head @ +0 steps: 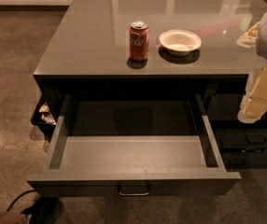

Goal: Place coke can into top drawer

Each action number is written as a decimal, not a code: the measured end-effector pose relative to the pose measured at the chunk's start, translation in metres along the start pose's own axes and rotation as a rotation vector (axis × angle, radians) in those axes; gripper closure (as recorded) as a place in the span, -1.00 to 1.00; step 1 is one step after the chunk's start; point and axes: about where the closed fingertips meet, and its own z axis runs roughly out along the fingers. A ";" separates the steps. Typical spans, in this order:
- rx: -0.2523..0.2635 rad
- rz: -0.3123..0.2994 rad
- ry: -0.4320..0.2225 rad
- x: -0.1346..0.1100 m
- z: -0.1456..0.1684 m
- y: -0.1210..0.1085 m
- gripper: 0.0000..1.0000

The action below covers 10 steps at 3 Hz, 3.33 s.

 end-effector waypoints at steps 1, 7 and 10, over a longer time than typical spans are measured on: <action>0.000 0.000 0.000 0.000 0.000 0.000 -1.00; -0.139 0.491 -0.465 -0.113 0.020 -0.097 -1.00; -0.135 0.678 -0.594 -0.119 0.097 -0.114 -1.00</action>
Offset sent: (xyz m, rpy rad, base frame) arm 0.0206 0.0034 0.0087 0.0494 -0.0158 -0.0385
